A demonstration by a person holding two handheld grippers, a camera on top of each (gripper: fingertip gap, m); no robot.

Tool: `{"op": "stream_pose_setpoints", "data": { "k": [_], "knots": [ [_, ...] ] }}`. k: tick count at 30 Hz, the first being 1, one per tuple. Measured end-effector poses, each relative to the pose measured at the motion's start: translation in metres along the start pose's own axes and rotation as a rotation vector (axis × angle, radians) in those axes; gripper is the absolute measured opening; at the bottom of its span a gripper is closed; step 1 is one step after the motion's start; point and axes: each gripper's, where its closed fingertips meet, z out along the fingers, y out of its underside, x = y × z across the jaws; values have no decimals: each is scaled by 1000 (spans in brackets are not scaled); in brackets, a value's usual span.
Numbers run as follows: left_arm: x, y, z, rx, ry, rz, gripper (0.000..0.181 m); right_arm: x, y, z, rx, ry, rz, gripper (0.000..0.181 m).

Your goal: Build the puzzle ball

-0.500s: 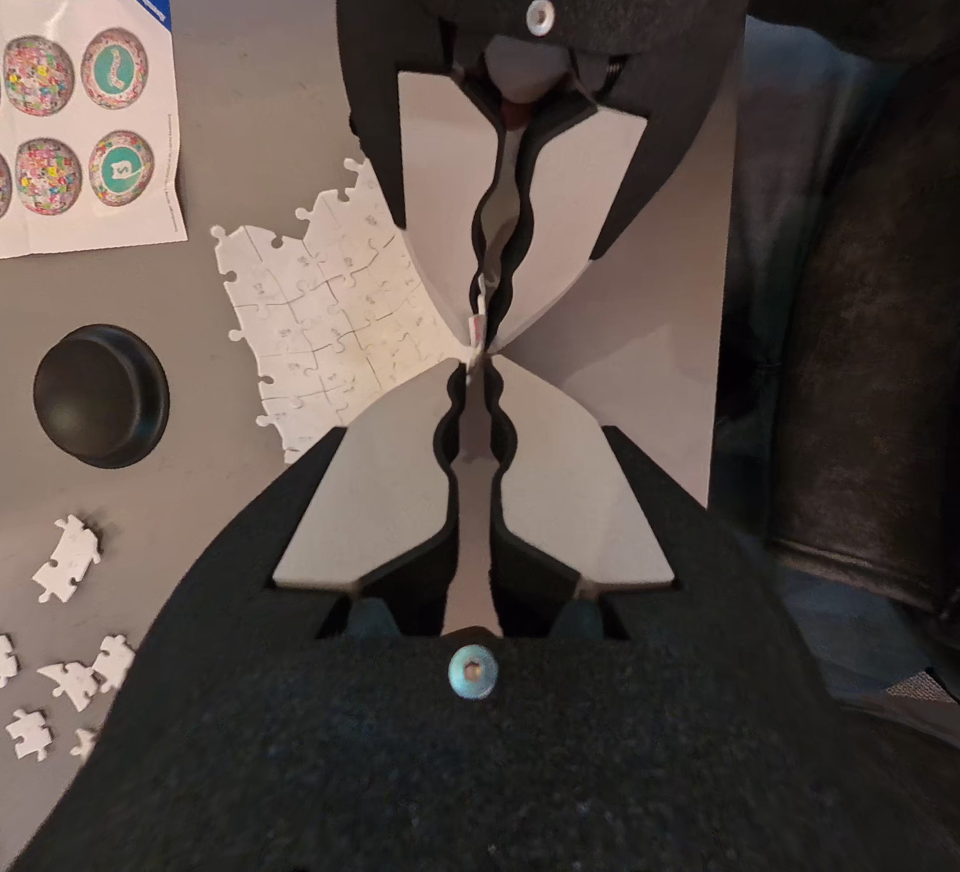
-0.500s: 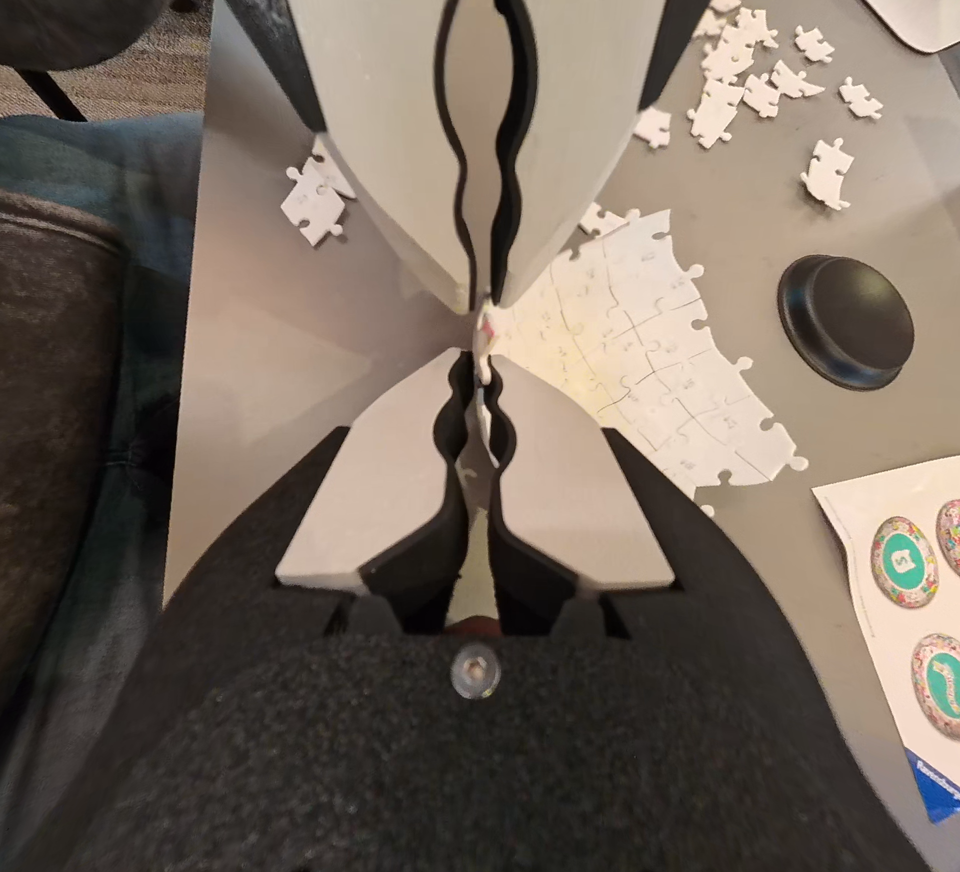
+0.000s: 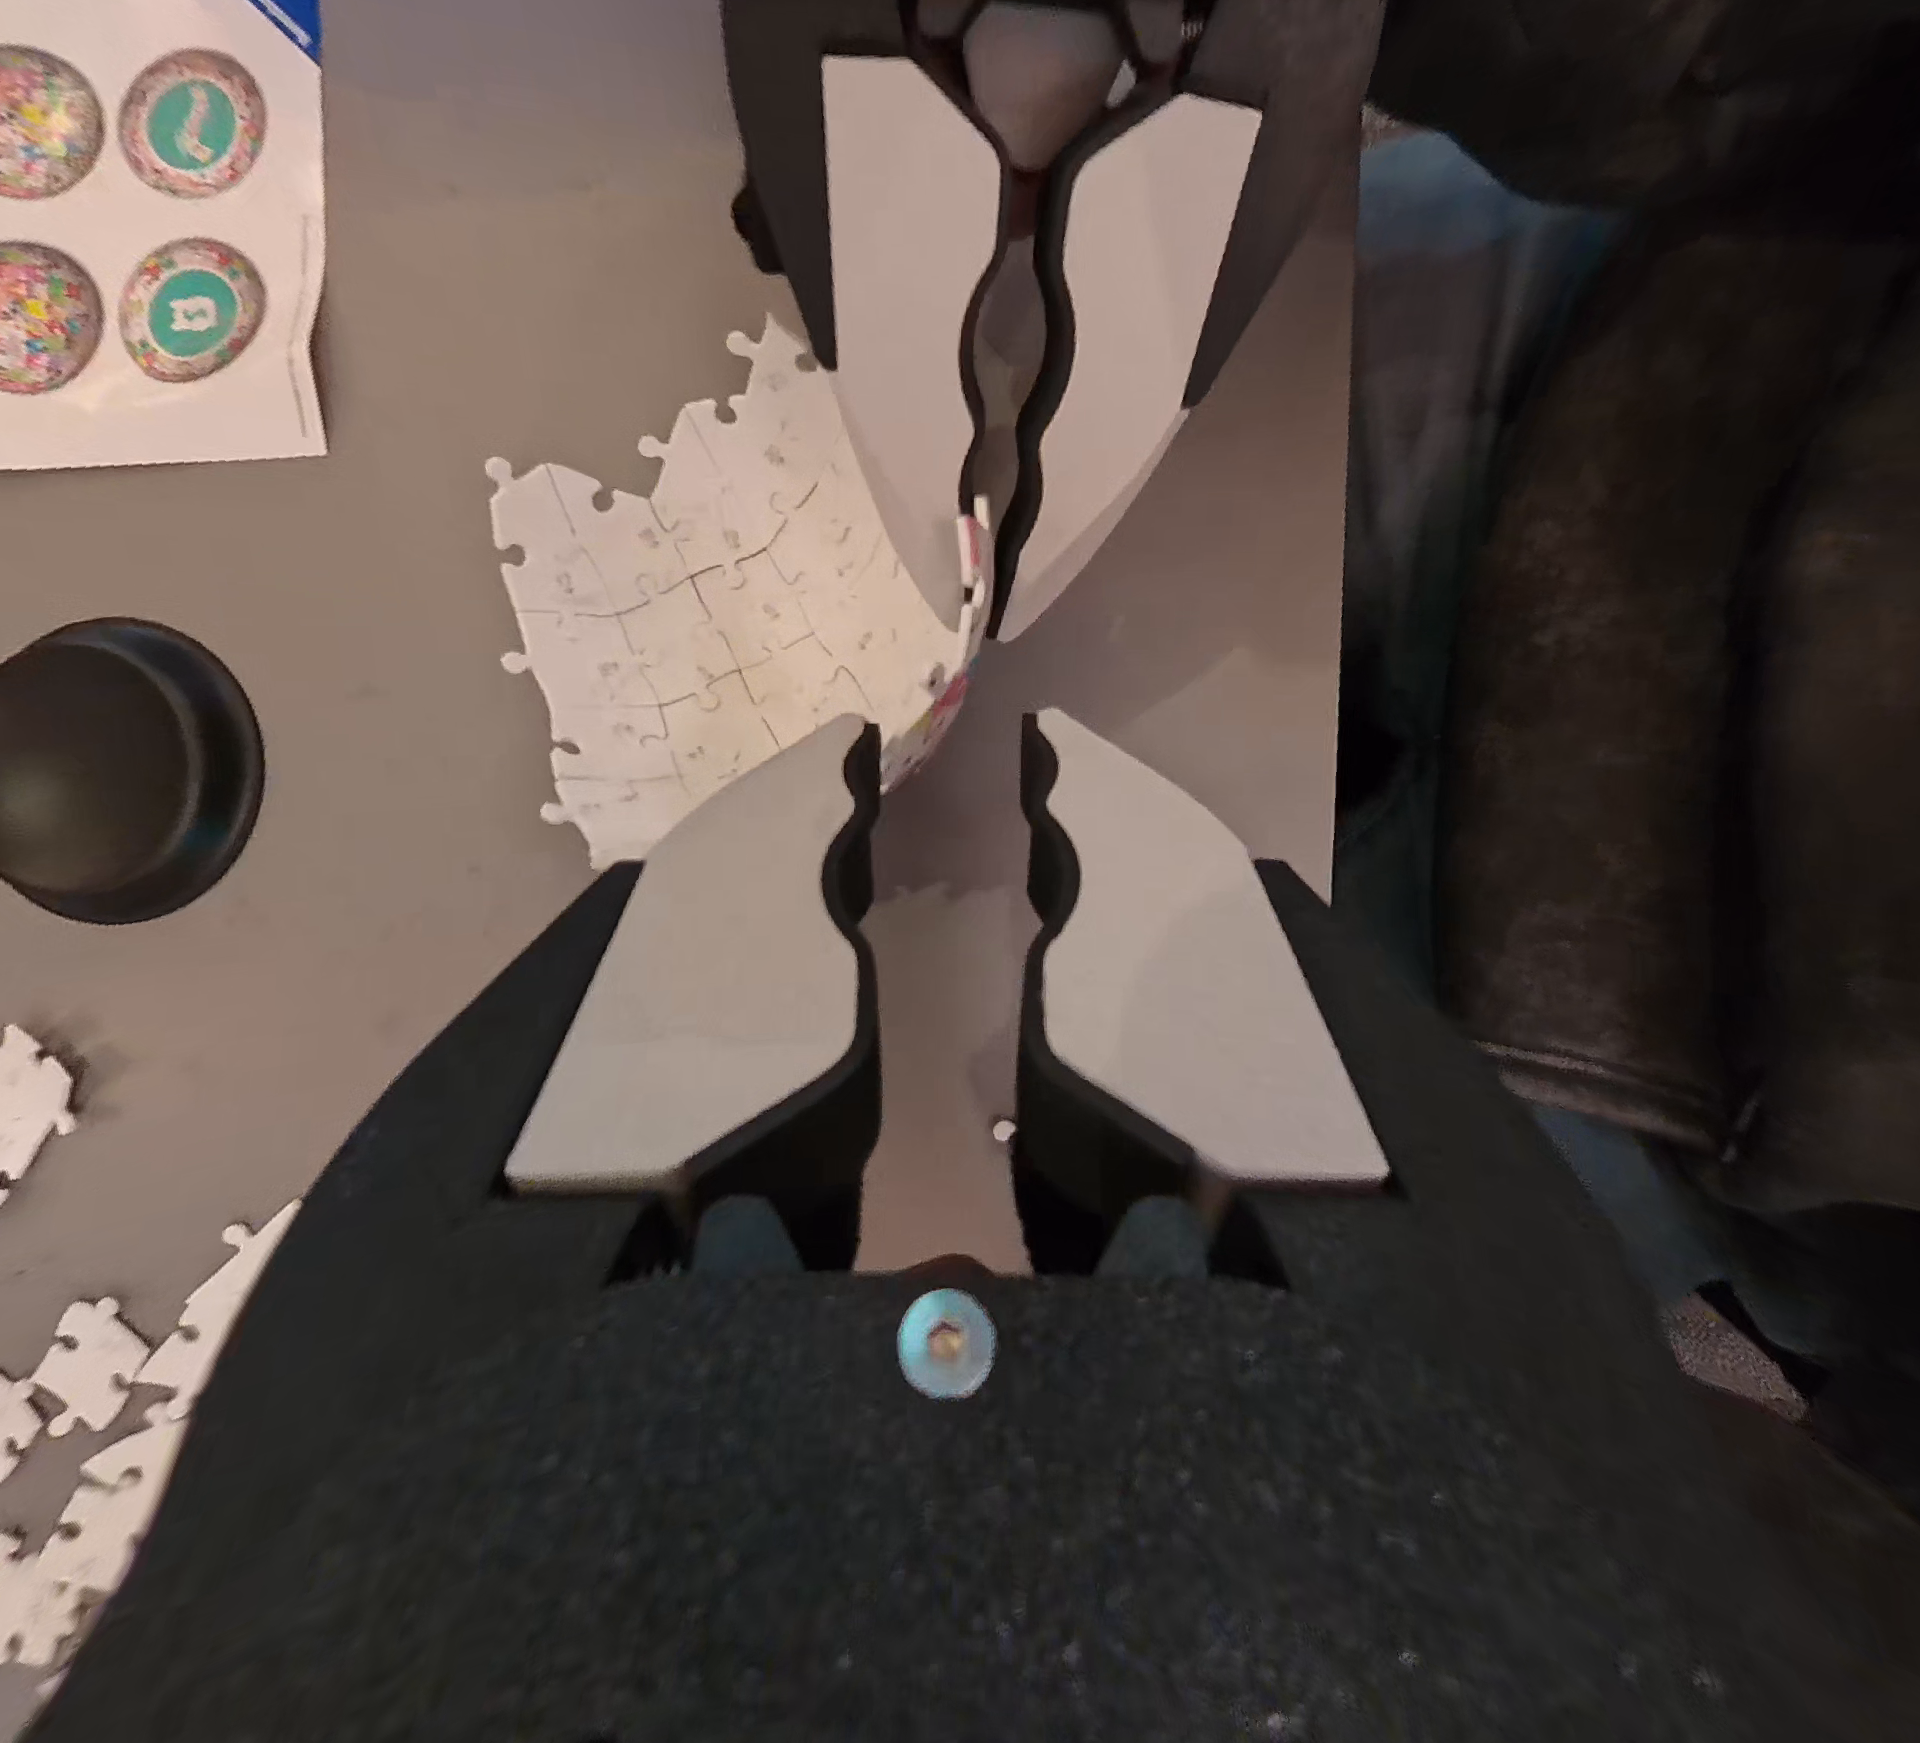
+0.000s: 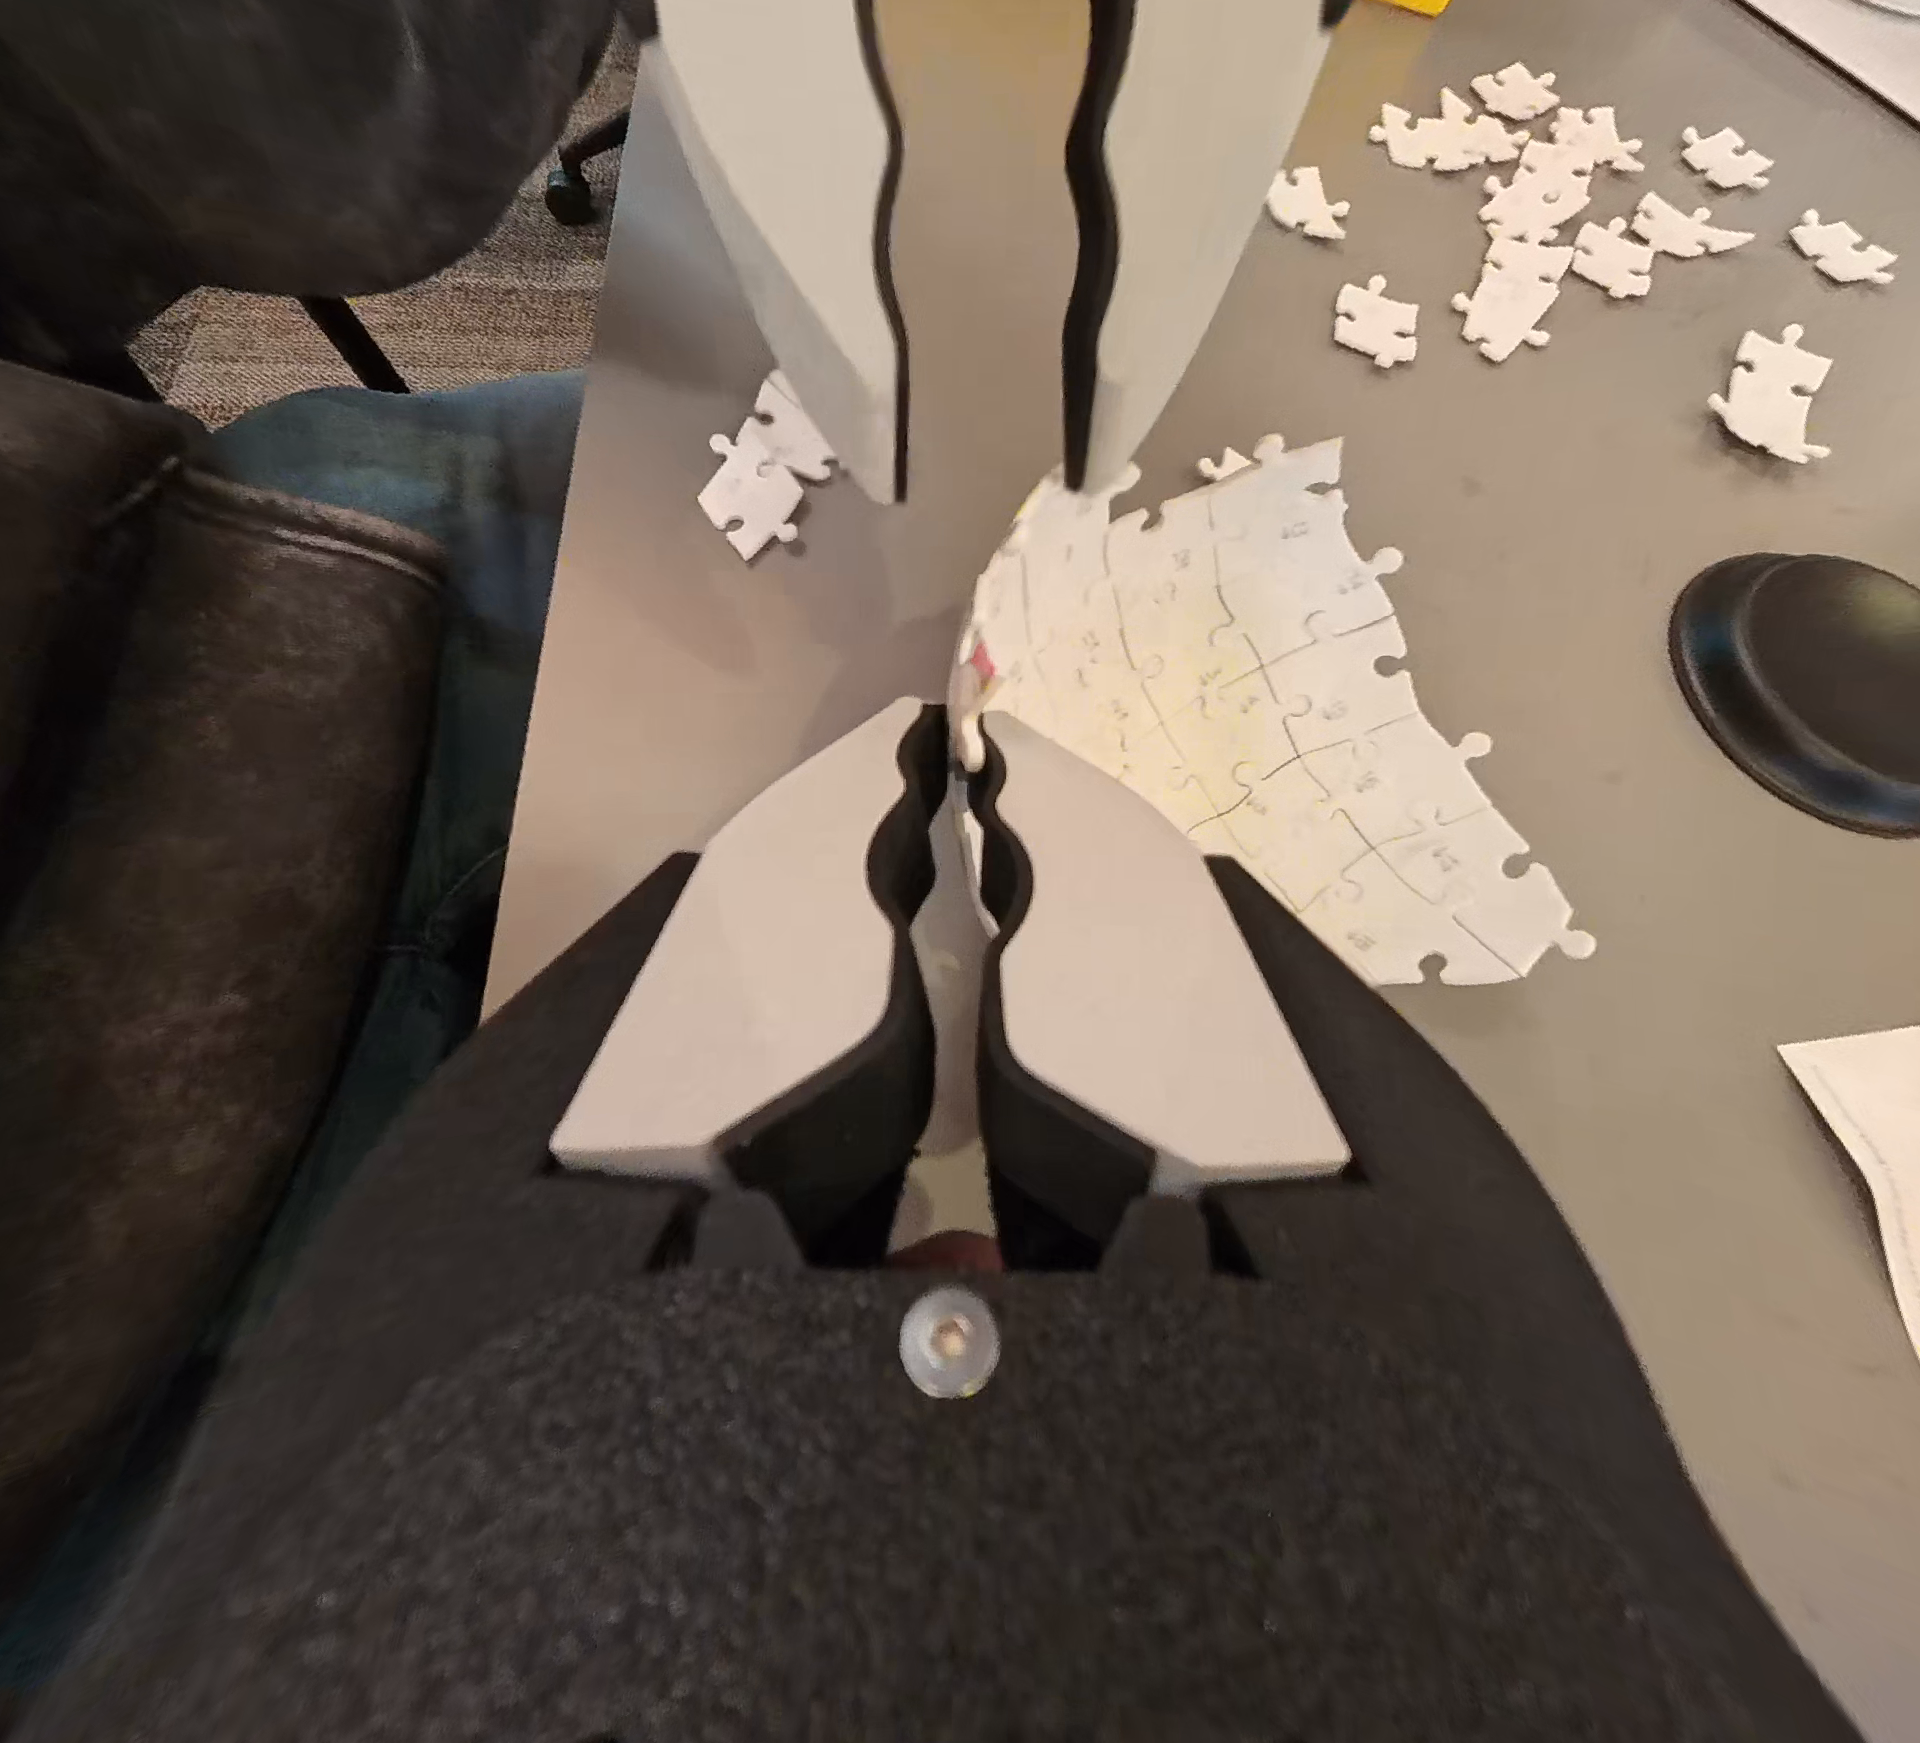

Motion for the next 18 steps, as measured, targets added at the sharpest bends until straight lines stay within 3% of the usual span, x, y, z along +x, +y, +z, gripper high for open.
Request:
{"op": "stream_pose_setpoints", "data": {
  "k": [7,18],
  "knots": [
    [10,7,11,-104,-9,76,25,-11,-4,8,-15,-17,-103,3],
    [18,18,16,-206,5,93,6,-14,-5,16,-72,2,-113,6]
  ]
}}
